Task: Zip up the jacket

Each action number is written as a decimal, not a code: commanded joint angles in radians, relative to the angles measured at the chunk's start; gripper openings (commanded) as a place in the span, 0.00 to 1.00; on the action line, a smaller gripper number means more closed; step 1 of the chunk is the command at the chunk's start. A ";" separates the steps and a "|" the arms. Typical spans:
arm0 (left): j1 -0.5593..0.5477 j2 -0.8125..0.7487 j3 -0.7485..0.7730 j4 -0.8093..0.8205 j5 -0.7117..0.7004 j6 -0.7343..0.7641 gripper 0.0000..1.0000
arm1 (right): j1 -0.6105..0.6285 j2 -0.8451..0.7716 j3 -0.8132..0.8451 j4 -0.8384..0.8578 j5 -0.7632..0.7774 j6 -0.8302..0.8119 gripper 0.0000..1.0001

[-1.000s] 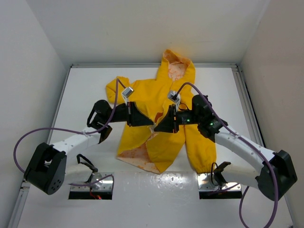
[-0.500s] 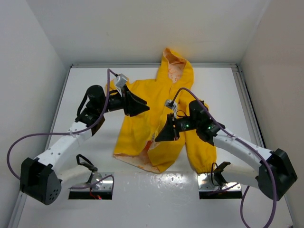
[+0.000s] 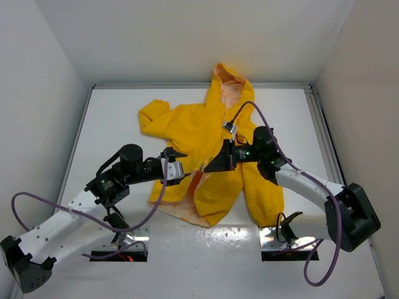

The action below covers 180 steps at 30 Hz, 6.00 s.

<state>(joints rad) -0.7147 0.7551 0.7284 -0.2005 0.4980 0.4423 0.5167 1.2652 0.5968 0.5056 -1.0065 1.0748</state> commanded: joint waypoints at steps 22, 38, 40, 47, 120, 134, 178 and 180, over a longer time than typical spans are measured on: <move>-0.187 0.009 -0.063 0.142 -0.119 0.161 0.48 | 0.003 0.069 0.074 0.097 -0.047 0.085 0.00; -0.196 0.075 -0.035 0.153 -0.138 0.139 0.47 | 0.012 0.063 0.084 0.093 -0.063 0.059 0.00; -0.196 0.075 -0.035 0.153 -0.138 0.139 0.47 | 0.014 0.063 0.083 0.086 -0.063 0.057 0.00; -0.206 0.075 -0.026 0.182 -0.159 0.119 0.47 | 0.013 0.065 0.083 0.065 -0.063 0.039 0.00; -0.028 0.290 0.275 -0.249 0.428 -0.001 0.52 | 0.072 -0.043 0.152 -0.616 -0.207 -0.800 0.00; -0.055 0.326 0.263 -0.217 0.340 0.006 0.47 | 0.098 -0.044 0.176 -0.621 -0.207 -0.812 0.00; -0.055 0.345 0.198 -0.189 0.445 0.015 0.25 | 0.098 -0.038 0.178 -0.555 -0.195 -0.754 0.00; -0.055 0.345 0.198 -0.189 0.445 0.015 0.25 | 0.098 -0.036 0.175 -0.544 -0.193 -0.741 0.00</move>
<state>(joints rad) -0.7605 1.1149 0.9302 -0.4141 0.8986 0.4374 0.6060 1.2499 0.7395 -0.1051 -1.1698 0.3153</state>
